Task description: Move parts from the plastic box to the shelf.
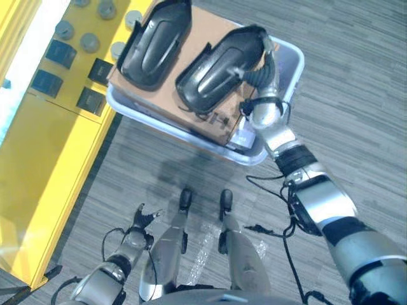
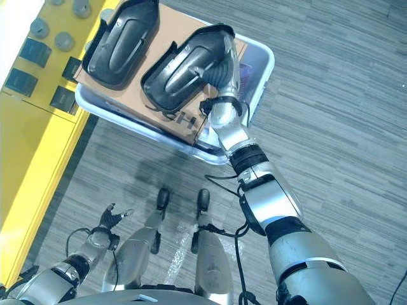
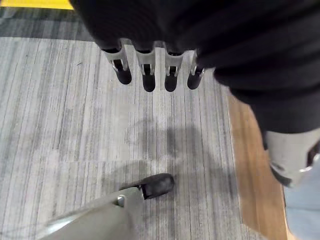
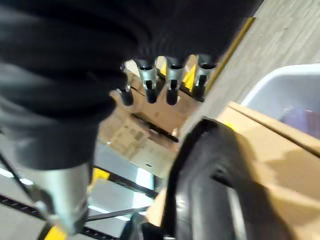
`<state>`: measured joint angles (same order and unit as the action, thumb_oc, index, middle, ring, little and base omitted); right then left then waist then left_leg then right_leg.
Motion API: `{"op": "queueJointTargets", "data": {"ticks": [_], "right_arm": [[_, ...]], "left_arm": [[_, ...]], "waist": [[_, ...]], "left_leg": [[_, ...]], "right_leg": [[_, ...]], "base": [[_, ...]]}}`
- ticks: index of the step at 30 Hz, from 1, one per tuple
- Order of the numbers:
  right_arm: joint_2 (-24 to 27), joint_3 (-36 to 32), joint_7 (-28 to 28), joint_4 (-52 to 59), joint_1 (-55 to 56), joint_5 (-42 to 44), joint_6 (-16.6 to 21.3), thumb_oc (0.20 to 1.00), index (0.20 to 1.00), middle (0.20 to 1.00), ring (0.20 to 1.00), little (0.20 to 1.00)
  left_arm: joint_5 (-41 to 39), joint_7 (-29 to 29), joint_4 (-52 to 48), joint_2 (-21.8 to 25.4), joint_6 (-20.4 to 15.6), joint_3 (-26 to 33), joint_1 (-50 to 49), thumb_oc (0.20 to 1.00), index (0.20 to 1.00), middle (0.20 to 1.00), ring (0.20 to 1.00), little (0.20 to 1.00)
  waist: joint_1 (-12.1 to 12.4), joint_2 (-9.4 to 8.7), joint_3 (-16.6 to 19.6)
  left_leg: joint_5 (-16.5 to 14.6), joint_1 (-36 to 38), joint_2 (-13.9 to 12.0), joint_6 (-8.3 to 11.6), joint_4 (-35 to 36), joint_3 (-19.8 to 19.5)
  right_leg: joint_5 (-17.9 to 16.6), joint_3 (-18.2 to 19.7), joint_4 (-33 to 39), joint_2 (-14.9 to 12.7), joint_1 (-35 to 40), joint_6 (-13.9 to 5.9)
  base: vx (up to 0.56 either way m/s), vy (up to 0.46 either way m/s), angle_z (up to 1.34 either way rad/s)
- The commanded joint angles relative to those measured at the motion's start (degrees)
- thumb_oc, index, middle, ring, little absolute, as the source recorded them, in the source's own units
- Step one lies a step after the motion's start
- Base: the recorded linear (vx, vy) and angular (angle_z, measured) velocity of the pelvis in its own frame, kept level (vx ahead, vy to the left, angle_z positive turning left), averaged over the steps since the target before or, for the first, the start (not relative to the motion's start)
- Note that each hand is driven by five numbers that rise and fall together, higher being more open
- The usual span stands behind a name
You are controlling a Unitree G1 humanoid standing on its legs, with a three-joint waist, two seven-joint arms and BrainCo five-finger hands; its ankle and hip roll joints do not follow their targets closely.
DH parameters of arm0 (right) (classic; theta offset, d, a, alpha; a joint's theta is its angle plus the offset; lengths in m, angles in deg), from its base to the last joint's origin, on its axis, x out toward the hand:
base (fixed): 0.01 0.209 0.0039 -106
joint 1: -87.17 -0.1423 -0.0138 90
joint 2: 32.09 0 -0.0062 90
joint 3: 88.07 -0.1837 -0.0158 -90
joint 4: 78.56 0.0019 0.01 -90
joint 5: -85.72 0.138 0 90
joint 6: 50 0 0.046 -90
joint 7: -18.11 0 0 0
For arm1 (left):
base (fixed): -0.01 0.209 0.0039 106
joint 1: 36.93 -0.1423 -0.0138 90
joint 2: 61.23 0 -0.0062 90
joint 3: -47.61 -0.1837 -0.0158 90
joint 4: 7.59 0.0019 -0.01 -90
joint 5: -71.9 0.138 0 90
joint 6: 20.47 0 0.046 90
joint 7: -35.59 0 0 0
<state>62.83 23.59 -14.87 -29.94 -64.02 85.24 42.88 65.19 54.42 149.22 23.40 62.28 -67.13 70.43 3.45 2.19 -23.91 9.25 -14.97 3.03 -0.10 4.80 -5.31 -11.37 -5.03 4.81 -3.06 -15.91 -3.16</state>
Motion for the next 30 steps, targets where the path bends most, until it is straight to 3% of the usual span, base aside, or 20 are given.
{"op": "queueJointTargets", "data": {"ticks": [1, 4, 13, 18, 19, 21, 22, 25, 30], "right_arm": [[1.31, -0.11, -2.76, -1.31, -2.96, -3.57, 0.54, 1.0, 1.0, 1.0, 1.0, 1.0], [-0.32, 3.62, 0.39, -7.97, -7.46, -6.23, -1.73, 1.0, 1.0, 1.0, 1.0, 1.0], [-4.59, 10.97, 8.56, -30.38, -12.92, -5.04, -3.92, 1.0, 1.0, 1.0, 1.0, 1.0], [-3.5, 14.75, 12.41, -40.21, -13.42, -10.24, -5.94, 1.0, 1.0, 1.0, 1.0, 1.0], [-2.97, 15.34, 13.2, -41.8, -13.61, -11.56, -6.48, 0.821, 0.821, 0.821, 0.821, 0.821], [-1.22, 16.16, 14.25, -43.61, -13.47, -14.06, -7.14, 0.241, 0.241, 0.241, 0.241, 0.241], [-0.3, 16.14, 14.76, -44.18, -13.31, -14.66, -7.31, 0.2, 0.2, 0.2, 0.2, 0.2], [3.25, 15.18, 14.97, -44.32, -11.83, -14.85, -7.76, 0.2, 0.2, 0.2, 0.2, 0.2], [4.74, 14.04, 14.57, -42.89, -10.8, -14.14, -7.64, 0.2, 0.2, 0.2, 0.2, 0.2]], "left_arm": [[-1.71, 1.79, 3.24, -0.27, -0.19, -0.64, 1.37, 1.0, 1.0, 1.0, 1.0, 1.0], [-2.84, 1.34, 2.51, -0.44, -0.81, -1.22, 1.8, 1.0, 1.0, 1.0, 1.0, 1.0], [-4.67, -0.1, 3.73, -0.96, -0.88, -3.9, 2.9, 1.0, 1.0, 1.0, 1.0, 1.0], [-4.39, -1.39, 4.07, -1.17, -0.74, -5.31, 2.4, 1.0, 1.0, 1.0, 1.0, 1.0], [-4.28, -1.62, 4.03, -1.24, -0.79, -5.71, 2.31, 1.0, 1.0, 1.0, 1.0, 1.0], [-3.82, -2.1, 3.76, -1.31, -0.84, -6.18, 2.05, 1.0, 1.0, 1.0, 1.0, 1.0], [-3.58, -2.42, 3.78, -1.36, -0.77, -6.33, 1.91, 1.0, 1.0, 1.0, 1.0, 1.0], [-2.87, -3.35, 3.78, -1.81, -0.39, -6.51, 1.9, 1.0, 1.0, 1.0, 1.0, 1.0], [-2.33, -3.96, 4.19, -2.1, 0.12, -6.03, 1.78, 1.0, 1.0, 1.0, 1.0, 1.0]], "waist": [[0.49, -0.24, 3.05], [0.7, 0.11, 3.5], [1.74, -0.09, 3.23], [2.61, 0.75, 4.02], [2.97, 1.02, 4.27], [3.57, 1.55, 4.64], [3.77, 1.77, 4.84], [4.17, 2.43, 5.51], [3.67, 2.39, 5.95]], "left_leg": [[-1.31, -1.92, -2.57, 4.61, 0.2, 2.98], [-1.63, -1.31, -2.33, 4.46, 0.2, 3.44], [-1.16, -2.44, -2.36, 4.84, 0.2, 2.71], [-1.11, -2.69, -2.06, 4.79, 0.2, 1.47], [-1.08, -2.67, -1.91, 4.79, 0.2, 1.11], [-1.09, -2.61, -1.69, 4.78, 0.2, 0.44], [-1.1, -2.58, -1.59, 4.8, 0.2, 0.19], [-1.09, -2.28, -1.22, 4.84, 0.2, -0.41], [-1.3, -1.74, -1.24, 4.77, 0.2, -0.35]], "right_leg": [[7.01, 3.99, -1.54, -3.74, 4.01, -5.02], [6.92, 4.22, -1.78, -4.03, 3.97, -5.24], [6.46, 3.53, -1.72, -3.85, 3.44, -5.35], [6.75, 2.63, -1.44, -4.25, 4.04, -5.47], [6.82, 2.28, -1.36, -4.42, 4.29, -5.49], [6.97, 1.7, -1.21, -4.71, 4.78, -5.61], [7.06, 1.5, -1.19, -4.82, 4.97, -5.61], [7.25, 1.03, -1.2, -5.2, 5.43, -5.72], [7.44, 0.95, -1.38, -5.25, 5.83, -5.65]], "base": [[-0.01, 0.034, -0.09], [0.01, 0.048, -0.16], [0.02, 0.002, 0.01], [0.01, -0.002, 0.07], [0.02, -0.015, 0.25], [0.02, -0.011, 0.19], [0.01, 0.003, 0.1], [0.0, 0.003, 0.19], [0.0, -0.001, 0.01]]}}
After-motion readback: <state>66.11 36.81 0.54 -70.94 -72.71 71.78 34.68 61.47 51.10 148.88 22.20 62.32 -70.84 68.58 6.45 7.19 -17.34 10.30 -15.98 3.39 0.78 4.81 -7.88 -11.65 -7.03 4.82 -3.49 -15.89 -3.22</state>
